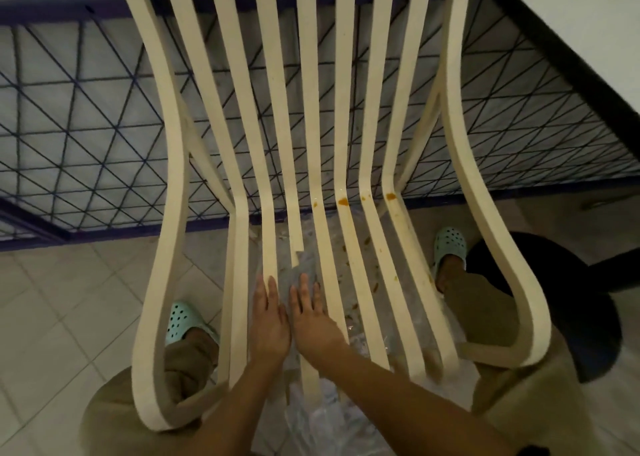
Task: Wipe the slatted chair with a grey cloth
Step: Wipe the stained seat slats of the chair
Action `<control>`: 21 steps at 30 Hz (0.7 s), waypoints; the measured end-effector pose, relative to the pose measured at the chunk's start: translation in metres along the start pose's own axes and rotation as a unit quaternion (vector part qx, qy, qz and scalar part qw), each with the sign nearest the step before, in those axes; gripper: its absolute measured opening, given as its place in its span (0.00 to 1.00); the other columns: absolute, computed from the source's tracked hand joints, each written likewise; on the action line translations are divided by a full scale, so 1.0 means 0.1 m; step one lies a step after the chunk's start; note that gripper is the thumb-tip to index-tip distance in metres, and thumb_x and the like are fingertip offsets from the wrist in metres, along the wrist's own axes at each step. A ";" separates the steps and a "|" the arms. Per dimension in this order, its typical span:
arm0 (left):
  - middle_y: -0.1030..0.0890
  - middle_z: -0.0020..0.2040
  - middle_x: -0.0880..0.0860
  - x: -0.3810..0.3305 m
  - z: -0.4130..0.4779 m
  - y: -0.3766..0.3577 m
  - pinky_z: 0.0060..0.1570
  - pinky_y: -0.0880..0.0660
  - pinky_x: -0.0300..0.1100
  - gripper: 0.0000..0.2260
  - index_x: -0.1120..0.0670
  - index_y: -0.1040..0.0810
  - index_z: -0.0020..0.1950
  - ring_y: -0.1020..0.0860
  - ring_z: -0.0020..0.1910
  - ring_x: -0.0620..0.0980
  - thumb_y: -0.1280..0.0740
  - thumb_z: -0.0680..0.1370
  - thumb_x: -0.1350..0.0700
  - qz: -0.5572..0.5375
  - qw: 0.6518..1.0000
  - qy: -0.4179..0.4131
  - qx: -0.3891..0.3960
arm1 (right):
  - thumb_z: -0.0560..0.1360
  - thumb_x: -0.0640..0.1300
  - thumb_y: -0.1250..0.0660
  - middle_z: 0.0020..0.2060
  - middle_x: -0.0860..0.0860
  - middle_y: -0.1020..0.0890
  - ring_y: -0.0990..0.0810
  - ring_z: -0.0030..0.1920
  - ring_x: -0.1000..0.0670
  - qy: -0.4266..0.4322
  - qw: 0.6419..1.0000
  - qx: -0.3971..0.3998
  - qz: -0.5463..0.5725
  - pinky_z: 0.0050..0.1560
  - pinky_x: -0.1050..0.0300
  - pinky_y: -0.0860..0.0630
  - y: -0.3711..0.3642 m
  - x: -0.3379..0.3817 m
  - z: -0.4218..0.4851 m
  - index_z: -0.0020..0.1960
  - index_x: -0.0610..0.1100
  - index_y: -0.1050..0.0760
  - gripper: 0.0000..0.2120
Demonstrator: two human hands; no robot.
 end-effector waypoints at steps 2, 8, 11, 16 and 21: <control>0.59 0.80 0.52 0.00 -0.09 0.02 0.69 0.62 0.36 0.26 0.52 0.59 0.80 0.57 0.79 0.49 0.51 0.85 0.52 -0.008 1.000 0.018 0.015 | 0.82 0.37 0.47 0.75 0.42 0.71 0.65 0.76 0.34 0.003 1.000 0.000 -0.003 0.69 0.37 0.31 -0.09 0.04 -0.21 0.78 0.41 0.67 0.35; 0.60 0.80 0.50 0.00 -0.28 0.04 0.76 0.53 0.46 0.27 0.50 0.61 0.80 0.57 0.79 0.51 0.50 0.85 0.56 -0.018 0.997 0.041 0.061 | 0.81 0.35 0.48 0.76 0.44 0.71 0.59 0.77 0.33 0.050 0.998 0.003 0.029 0.70 0.42 0.33 -0.38 0.05 -0.70 0.79 0.43 0.64 0.34; 0.59 0.80 0.50 0.02 -0.34 0.05 0.76 0.50 0.47 0.28 0.51 0.60 0.80 0.55 0.79 0.51 0.48 0.84 0.58 -0.020 0.996 0.039 0.081 | 0.79 0.31 0.48 0.77 0.44 0.67 0.46 0.76 0.35 0.081 0.996 0.004 0.041 0.70 0.44 0.34 -0.43 0.06 -0.91 0.80 0.43 0.61 0.34; 0.61 0.80 0.52 0.02 -0.40 0.05 0.76 0.49 0.47 0.33 0.54 0.60 0.80 0.56 0.79 0.52 0.42 0.82 0.60 0.013 0.990 0.047 0.132 | 0.78 0.31 0.42 0.79 0.44 0.49 0.32 0.71 0.37 0.118 0.989 -0.020 0.092 0.67 0.47 0.29 -0.38 -0.06 -1.00 0.79 0.47 0.46 0.33; 0.54 0.81 0.53 -0.02 -0.41 0.08 0.76 0.44 0.49 0.30 0.54 0.51 0.80 0.50 0.79 0.53 0.41 0.81 0.55 -0.008 0.991 0.053 0.125 | 0.78 0.35 0.41 0.62 0.44 0.23 0.24 0.60 0.42 0.123 0.968 -0.090 0.197 0.61 0.48 0.27 0.27 -0.21 -1.13 0.67 0.46 0.25 0.20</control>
Point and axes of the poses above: each hand's wrist, its own z-axis towards the middle knuckle, its own y-axis out of the back of the hand, x = y × z, the point moved 9 cm from there along z, towards the middle knuckle
